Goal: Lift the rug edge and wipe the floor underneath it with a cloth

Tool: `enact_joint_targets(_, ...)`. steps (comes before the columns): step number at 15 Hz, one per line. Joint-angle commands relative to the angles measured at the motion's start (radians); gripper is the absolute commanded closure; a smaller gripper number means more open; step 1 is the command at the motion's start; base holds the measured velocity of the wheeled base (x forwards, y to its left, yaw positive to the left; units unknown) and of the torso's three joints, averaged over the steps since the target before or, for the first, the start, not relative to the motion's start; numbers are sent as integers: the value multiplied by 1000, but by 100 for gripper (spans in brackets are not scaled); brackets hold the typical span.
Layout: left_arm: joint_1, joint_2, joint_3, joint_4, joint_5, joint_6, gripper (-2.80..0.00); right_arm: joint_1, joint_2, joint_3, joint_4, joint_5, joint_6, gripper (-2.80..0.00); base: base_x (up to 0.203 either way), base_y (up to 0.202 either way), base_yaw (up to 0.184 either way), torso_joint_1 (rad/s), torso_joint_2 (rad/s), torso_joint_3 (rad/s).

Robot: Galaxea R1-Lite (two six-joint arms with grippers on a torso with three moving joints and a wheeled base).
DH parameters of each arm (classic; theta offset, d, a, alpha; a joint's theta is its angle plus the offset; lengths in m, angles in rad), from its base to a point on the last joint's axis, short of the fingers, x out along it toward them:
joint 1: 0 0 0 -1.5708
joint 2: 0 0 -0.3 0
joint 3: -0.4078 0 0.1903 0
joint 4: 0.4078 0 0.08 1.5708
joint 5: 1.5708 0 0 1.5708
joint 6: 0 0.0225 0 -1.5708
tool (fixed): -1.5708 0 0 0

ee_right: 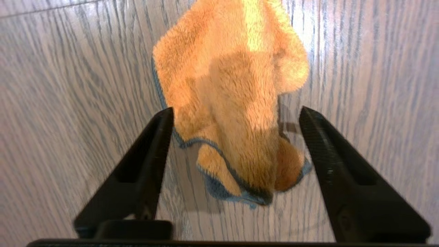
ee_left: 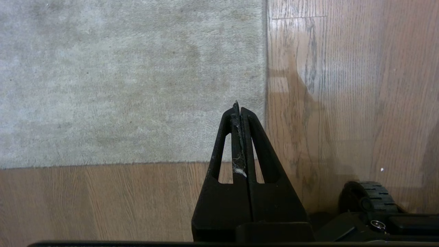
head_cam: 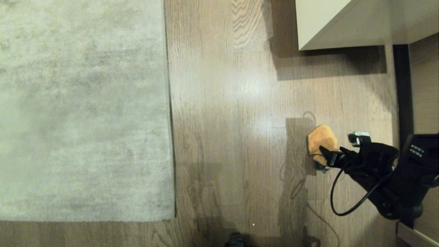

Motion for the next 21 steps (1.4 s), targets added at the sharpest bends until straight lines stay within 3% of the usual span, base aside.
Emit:
enact_joint_targets(1, 0, 2, 0, 0, 0, -1, 0, 0, -38, 24, -29, 1, -5, -280, 0, 0, 0, 0, 0, 0)
enact_joint_targets(12, 0, 2, 0, 0, 0, -1, 0, -5, -357, 272, -36, 2, -13, -280, 0, 0, 0, 0, 0, 0)
enact_joint_targets(13, 0, 2, 0, 0, 0, -1, 0, -4, -371, 282, -37, 3, -13, 0, 0, 0, 0, 0, 0, 0)
enact_joint_targets(21, 0, 2, 0, 0, 0, -1, 0, -3, -469, 387, -37, 2, -9, 0, 0, 0, 0, 0, 0, 0)
